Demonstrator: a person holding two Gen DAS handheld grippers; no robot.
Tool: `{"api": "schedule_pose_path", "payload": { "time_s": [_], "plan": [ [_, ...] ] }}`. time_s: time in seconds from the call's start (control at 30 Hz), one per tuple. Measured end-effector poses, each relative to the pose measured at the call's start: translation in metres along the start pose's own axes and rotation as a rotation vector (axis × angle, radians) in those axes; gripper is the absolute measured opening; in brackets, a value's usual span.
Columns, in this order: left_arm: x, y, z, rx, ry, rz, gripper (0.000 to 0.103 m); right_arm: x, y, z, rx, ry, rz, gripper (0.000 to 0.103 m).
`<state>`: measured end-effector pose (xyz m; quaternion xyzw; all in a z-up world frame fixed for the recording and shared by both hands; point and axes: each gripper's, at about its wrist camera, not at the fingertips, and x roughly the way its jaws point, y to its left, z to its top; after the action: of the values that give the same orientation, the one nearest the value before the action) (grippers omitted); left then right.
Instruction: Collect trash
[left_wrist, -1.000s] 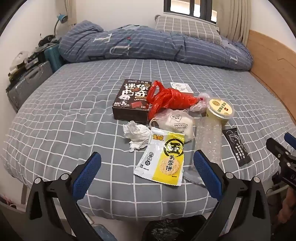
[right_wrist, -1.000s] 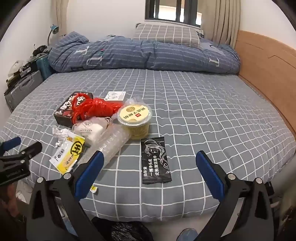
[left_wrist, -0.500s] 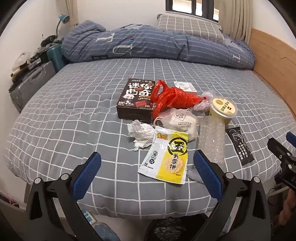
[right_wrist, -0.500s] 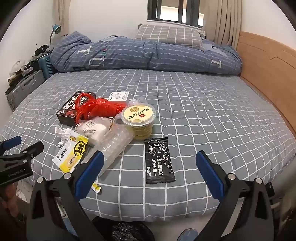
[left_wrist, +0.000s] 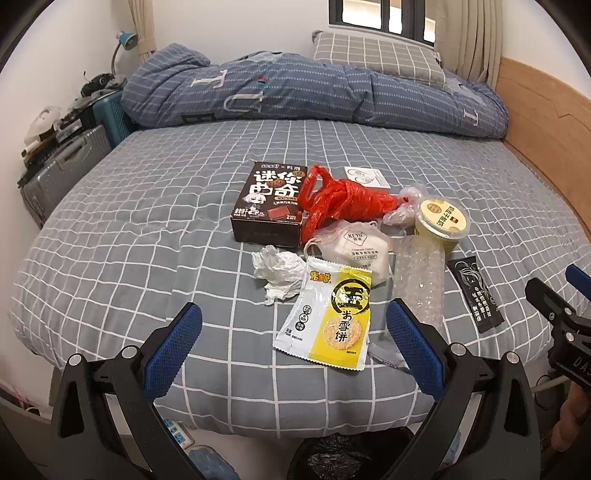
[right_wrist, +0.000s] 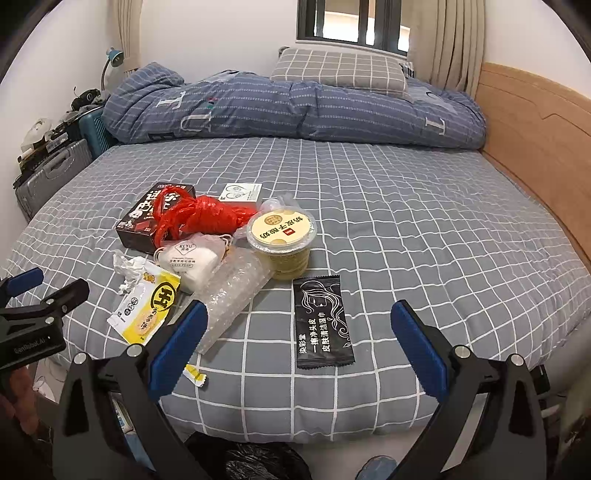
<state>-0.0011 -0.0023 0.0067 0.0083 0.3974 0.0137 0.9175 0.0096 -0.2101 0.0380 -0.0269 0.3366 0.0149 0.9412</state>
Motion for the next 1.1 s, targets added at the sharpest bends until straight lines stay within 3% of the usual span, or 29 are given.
{"api": "schedule_pose_path", "payload": {
  "time_s": [1.1],
  "plan": [
    [-0.0093, 0.0079, 0.0045, -0.003, -0.013, 0.007, 0.097, 0.0006, 0.0055, 0.0046, 0.006, -0.005, 0.008, 0.095]
  ]
}}
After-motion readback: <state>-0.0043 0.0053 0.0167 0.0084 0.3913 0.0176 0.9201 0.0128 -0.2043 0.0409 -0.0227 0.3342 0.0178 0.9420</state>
